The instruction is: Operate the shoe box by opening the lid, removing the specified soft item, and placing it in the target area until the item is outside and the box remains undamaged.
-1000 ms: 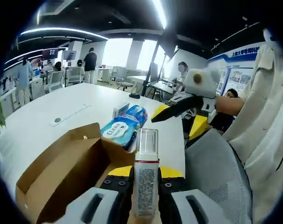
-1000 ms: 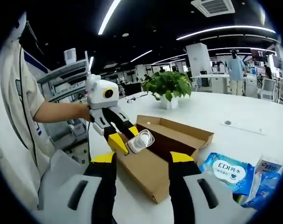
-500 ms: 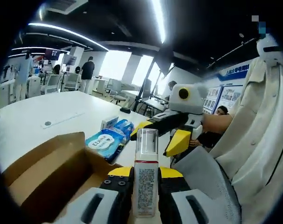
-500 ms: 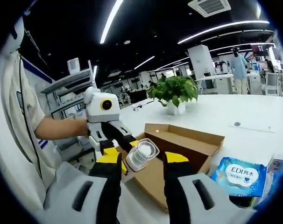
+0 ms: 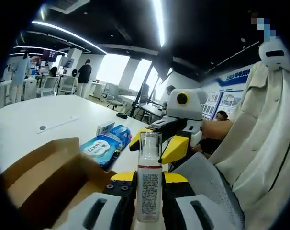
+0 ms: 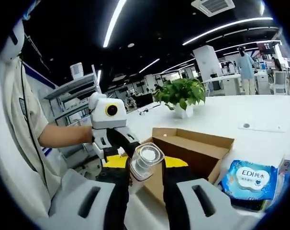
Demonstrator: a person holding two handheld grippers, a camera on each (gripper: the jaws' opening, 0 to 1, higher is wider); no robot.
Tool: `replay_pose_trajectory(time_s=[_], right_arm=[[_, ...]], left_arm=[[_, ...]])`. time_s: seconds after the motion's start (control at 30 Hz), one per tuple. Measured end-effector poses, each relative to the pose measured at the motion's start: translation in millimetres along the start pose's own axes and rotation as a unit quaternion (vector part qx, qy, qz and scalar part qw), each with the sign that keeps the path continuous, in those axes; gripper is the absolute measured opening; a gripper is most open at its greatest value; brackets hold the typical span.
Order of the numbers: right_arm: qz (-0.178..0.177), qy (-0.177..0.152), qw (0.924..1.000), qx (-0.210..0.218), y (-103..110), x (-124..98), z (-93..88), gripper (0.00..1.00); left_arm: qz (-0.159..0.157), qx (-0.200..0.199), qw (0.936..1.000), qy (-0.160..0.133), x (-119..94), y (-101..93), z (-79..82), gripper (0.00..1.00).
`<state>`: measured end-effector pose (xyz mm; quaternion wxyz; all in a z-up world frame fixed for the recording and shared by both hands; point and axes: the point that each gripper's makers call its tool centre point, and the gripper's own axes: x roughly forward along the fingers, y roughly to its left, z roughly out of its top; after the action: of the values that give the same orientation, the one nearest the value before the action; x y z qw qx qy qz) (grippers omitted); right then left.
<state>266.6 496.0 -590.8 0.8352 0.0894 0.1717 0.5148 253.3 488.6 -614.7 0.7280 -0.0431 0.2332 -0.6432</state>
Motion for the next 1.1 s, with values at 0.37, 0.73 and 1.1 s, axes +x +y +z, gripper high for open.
replay_pose_trajectory(time_s=[0.37, 0.73, 1.1], right_arm=[[-0.014, 0.022, 0.9993, -0.027, -0.2, 3.5, -3.4, 0.2], [-0.013, 0.025, 0.9983, -0.05, -3.4, 6.2, 3.2, 0.19], [-0.023, 0.023, 0.9973, -0.066, -21.3, 0.7, 14.9, 0.19]], left_arm=[[0.021, 0.026, 0.9992, 0.022, 6.2, 4.3, -6.4, 0.2], [0.048, 0.045, 0.9975, 0.027, 3.7, 10.6, -0.9, 0.26], [0.083, 0.063, 0.9944, 0.02, 0.7, 23.5, 6.7, 0.45]])
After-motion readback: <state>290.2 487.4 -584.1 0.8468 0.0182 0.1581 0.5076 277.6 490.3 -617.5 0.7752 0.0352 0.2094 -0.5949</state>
